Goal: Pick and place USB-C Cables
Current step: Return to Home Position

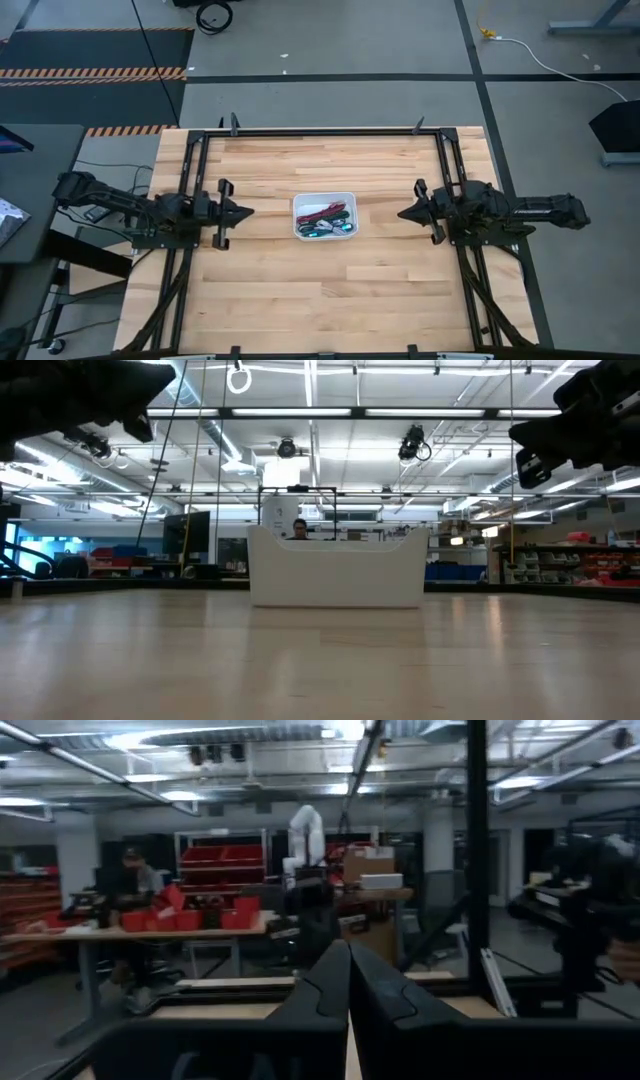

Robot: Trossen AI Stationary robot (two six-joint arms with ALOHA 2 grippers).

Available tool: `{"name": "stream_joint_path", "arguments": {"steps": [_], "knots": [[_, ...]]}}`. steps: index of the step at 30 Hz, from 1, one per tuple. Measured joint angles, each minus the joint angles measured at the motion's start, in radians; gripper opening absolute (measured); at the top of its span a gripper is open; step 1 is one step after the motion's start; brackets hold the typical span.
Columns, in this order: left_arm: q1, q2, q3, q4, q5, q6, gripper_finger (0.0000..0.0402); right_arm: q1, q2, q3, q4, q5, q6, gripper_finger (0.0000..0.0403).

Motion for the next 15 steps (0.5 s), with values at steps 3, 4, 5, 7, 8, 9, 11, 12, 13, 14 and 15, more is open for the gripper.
{"name": "stream_joint_path", "arguments": {"steps": [3, 4, 5, 7, 8, 9, 11, 12, 13, 14, 15], "knots": [[0.000, -0.021, 0.000, -0.022, -0.038, -0.010, 0.0005, 0.000, 0.000, 0.000, 0.000, -0.050, 0.018, 0.0007], [0.000, -0.031, 0.000, -0.045, -0.045, -0.015, 0.0005, 0.000, 0.000, 0.000, -0.001, -0.062, 0.019, 0.0007], [-0.001, -0.044, 0.000, -0.079, -0.051, -0.021, 0.0005, 0.000, 0.000, 0.000, -0.002, -0.070, 0.021, 0.0007], [-0.001, -0.076, 0.000, -0.153, -0.060, -0.035, 0.0005, 0.000, 0.000, 0.000, -0.013, -0.071, 0.020, 0.0007], [-0.001, -0.095, 0.000, -0.188, -0.060, -0.044, 0.0005, 0.000, 0.000, 0.000, -0.025, -0.071, 0.020, 0.0007], [-0.001, -0.116, 0.000, -0.213, -0.059, -0.054, 0.0005, 0.000, 0.000, 0.000, -0.042, -0.071, 0.020, 0.0006], [-0.001, -0.157, 0.000, -0.255, -0.059, -0.060, 0.0005, 0.000, 0.000, 0.000, -0.079, -0.071, 0.020, 0.0007], [-0.001, -0.177, 0.000, -0.276, -0.059, -0.064, 0.0005, 0.000, 0.000, 0.000, -0.094, -0.071, 0.020, 0.0007], [-0.001, -0.197, 0.000, -0.300, -0.059, -0.073, 0.0005, 0.000, 0.000, 0.000, -0.108, -0.071, 0.020, 0.0009], [-0.001, -0.219, 0.000, -0.327, -0.059, -0.080, 0.0005, 0.000, 0.000, 0.000, -0.119, -0.071, 0.019, 0.0010], [-0.001, -0.238, 0.000, -0.351, -0.058, -0.082, 0.0005, 0.000, 0.001, 0.000, -0.120, -0.070, 0.020, 0.0011]]}}
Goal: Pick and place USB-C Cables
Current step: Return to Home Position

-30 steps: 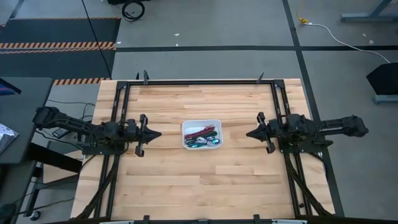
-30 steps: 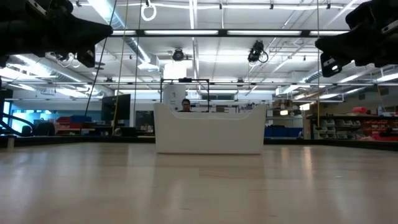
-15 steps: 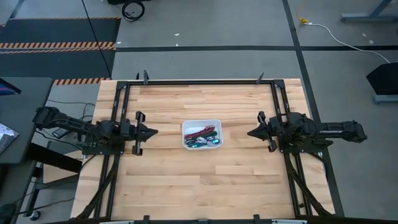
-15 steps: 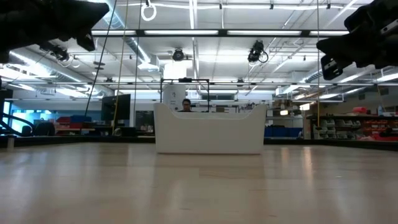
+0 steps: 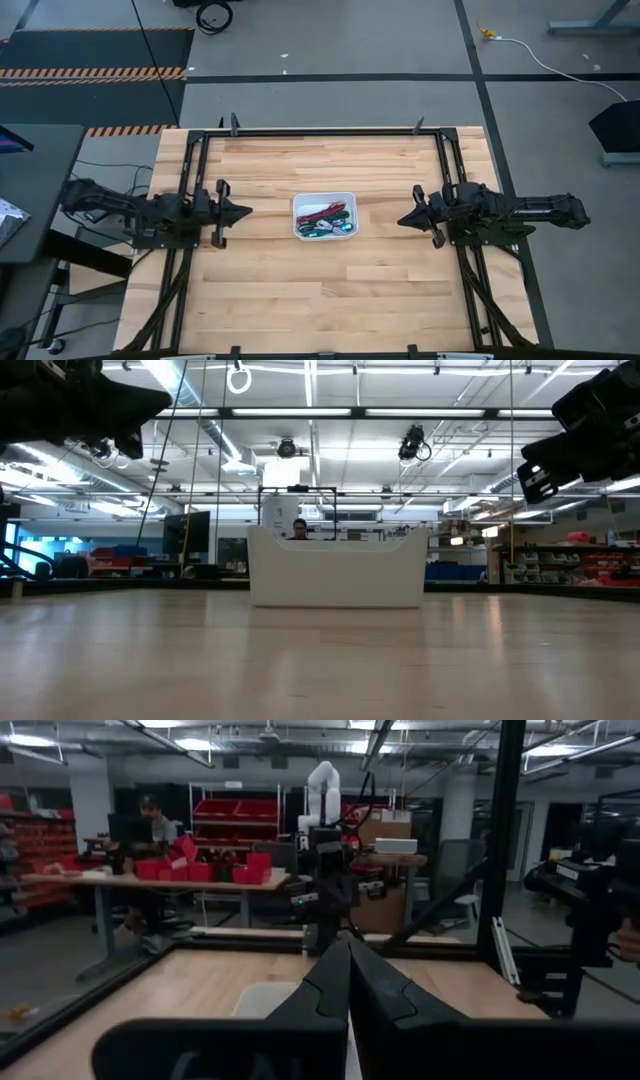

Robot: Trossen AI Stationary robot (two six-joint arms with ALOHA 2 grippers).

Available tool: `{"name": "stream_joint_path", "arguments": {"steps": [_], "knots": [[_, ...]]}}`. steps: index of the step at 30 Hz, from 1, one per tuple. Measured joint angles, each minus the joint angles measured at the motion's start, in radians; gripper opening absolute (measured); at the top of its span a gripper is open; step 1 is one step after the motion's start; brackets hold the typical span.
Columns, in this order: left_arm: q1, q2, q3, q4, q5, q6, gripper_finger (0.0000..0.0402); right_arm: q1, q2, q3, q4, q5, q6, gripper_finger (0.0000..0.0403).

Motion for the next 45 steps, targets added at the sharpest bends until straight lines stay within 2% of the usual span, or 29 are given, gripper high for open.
{"name": "stream_joint_path", "arguments": {"steps": [11, 16, 23, 45], "knots": [[0.000, -0.205, 0.000, -0.251, 0.018, -0.062, 0.0005, 0.000, -0.001, 0.001, 0.039, 0.024, 0.014, 0.0011], [0.000, -0.263, 0.000, -0.349, 0.007, -0.109, 0.0005, 0.000, 0.000, 0.001, 0.026, 0.052, -0.052, 0.0011], [0.001, -0.271, 0.000, -0.356, 0.005, -0.048, 0.0005, 0.000, 0.000, 0.001, 0.009, 0.054, -0.052, 0.0010], [0.001, -0.270, 0.000, -0.353, 0.004, -0.050, 0.0005, 0.000, 0.000, 0.000, 0.014, 0.054, -0.052, 0.0013]]}}
